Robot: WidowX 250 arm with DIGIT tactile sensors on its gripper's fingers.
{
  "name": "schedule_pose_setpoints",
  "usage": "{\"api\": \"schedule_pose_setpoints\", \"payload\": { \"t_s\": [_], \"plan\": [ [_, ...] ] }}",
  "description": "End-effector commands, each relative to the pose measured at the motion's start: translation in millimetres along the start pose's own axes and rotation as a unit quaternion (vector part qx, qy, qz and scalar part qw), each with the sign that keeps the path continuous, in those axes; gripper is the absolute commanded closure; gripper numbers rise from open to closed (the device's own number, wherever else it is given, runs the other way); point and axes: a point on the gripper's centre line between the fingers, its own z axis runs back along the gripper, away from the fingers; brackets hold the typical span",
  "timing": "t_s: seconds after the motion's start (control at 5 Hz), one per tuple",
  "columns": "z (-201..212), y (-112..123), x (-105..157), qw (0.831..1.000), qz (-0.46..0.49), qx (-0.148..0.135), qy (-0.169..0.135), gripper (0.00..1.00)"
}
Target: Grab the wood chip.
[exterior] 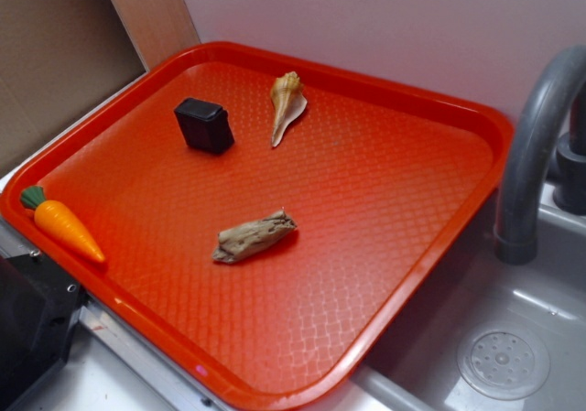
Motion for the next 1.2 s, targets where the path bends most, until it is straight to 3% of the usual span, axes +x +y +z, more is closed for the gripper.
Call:
{"api": "schedule_pose_setpoints", "payload": {
  "t_s": [0.0, 0.4, 0.6, 1.0],
  "plan": [
    [0, 0, 0, 1.0, 0.0, 0.0, 0.0, 0.0],
    [-28, -51, 35, 0.991, -0.111, -0.052, -0.059, 0.0],
    [-56, -75, 46, 0.967, -0.203, -0.141, -0.068, 0.0],
    [-123, -105, 49, 0.963, -0.256, -0.073, -0.033, 0.0]
  ]
}}
